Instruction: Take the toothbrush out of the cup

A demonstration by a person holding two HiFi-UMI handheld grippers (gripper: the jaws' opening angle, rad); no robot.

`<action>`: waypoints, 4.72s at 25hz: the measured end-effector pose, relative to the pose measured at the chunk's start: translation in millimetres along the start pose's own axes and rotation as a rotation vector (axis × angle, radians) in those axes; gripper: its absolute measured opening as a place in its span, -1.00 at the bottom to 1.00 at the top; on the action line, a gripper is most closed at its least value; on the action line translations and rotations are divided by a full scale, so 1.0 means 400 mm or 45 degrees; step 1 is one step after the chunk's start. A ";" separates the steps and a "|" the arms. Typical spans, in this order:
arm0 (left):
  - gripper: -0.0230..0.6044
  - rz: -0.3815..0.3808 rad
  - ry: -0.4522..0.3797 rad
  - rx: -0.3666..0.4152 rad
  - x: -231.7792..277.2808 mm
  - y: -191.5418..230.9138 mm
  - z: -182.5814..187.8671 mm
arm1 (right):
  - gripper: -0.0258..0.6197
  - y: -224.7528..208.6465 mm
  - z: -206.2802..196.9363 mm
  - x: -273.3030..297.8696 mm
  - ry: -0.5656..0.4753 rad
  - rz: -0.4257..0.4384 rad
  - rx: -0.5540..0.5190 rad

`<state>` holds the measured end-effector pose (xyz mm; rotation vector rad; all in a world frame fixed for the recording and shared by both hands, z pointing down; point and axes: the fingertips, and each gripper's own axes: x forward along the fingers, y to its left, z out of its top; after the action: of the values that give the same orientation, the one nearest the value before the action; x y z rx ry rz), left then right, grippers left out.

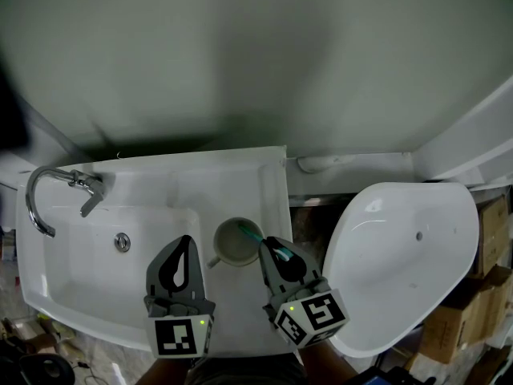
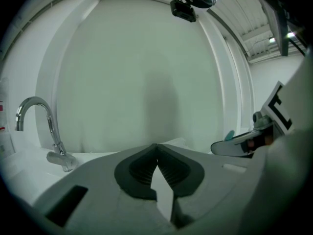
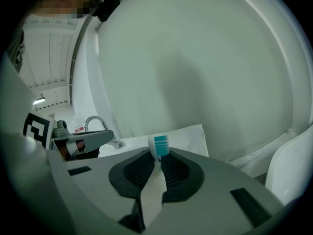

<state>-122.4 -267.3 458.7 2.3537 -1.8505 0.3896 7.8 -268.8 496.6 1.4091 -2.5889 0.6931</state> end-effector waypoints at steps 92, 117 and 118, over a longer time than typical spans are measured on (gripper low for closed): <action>-0.88 -0.052 -0.417 0.089 -0.521 -0.130 0.255 | -0.80 0.408 0.247 -0.517 -0.500 -0.006 -0.342; -0.88 -0.092 -0.439 0.069 -0.537 -0.124 0.261 | -0.81 0.446 0.249 -0.526 -0.514 -0.039 -0.414; -0.88 -0.093 -0.440 0.071 -0.536 -0.122 0.260 | -0.81 0.447 0.248 -0.525 -0.513 -0.040 -0.413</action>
<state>-108.8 -81.1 302.9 2.6556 -1.8994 0.0254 -9.2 -68.9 283.1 1.6054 -2.7867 -0.0302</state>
